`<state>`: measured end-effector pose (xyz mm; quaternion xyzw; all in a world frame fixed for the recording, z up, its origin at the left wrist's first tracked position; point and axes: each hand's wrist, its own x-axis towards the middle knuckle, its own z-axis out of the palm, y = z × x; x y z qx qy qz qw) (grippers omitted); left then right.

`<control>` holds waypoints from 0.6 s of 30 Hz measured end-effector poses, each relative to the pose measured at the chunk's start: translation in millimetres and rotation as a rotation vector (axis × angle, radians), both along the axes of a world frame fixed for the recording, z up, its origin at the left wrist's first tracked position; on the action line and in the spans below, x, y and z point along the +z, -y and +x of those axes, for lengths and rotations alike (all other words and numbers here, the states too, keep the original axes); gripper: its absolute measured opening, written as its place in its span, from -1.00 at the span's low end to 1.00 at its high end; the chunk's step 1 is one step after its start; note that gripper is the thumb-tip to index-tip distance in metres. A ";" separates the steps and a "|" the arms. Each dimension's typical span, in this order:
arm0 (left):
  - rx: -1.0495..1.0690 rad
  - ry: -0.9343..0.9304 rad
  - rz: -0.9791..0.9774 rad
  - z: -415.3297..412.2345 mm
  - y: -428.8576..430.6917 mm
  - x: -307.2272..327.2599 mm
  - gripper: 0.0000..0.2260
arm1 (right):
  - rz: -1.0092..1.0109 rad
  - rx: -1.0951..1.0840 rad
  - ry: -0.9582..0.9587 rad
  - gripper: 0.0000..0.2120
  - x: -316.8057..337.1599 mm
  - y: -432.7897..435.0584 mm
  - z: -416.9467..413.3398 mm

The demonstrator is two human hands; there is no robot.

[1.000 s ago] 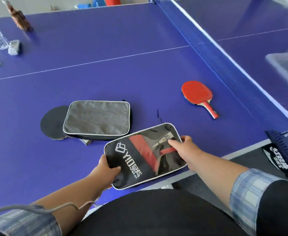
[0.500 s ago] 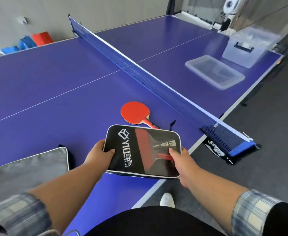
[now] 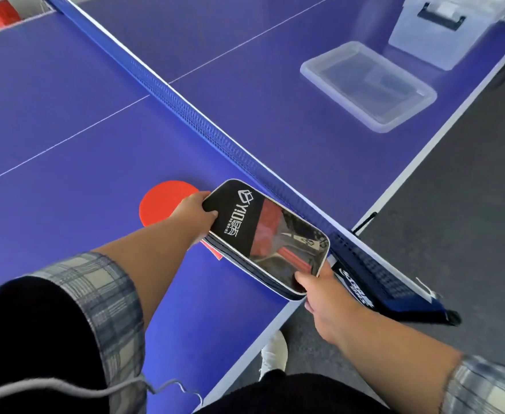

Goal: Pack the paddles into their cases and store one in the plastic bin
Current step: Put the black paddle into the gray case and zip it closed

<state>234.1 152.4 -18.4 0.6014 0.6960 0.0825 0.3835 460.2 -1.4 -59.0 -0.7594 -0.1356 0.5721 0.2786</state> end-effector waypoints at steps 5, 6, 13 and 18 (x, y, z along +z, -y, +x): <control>-0.026 -0.033 -0.019 22.5 -36.6 -28.5 -0.61 | -0.042 0.151 0.039 -0.46 -16.9 -7.9 10.0; -0.040 -0.049 -0.027 24.1 -41.0 -33.5 -0.59 | -0.036 0.186 0.055 -0.52 -19.2 -8.4 10.1; -0.115 -0.143 -0.043 33.1 -46.6 -44.7 -0.36 | -0.090 0.184 0.016 -0.77 -21.1 -16.1 9.7; -0.144 -0.212 -0.056 36.7 -28.8 -34.8 -0.30 | -0.098 0.012 0.052 -0.51 11.6 -31.7 6.5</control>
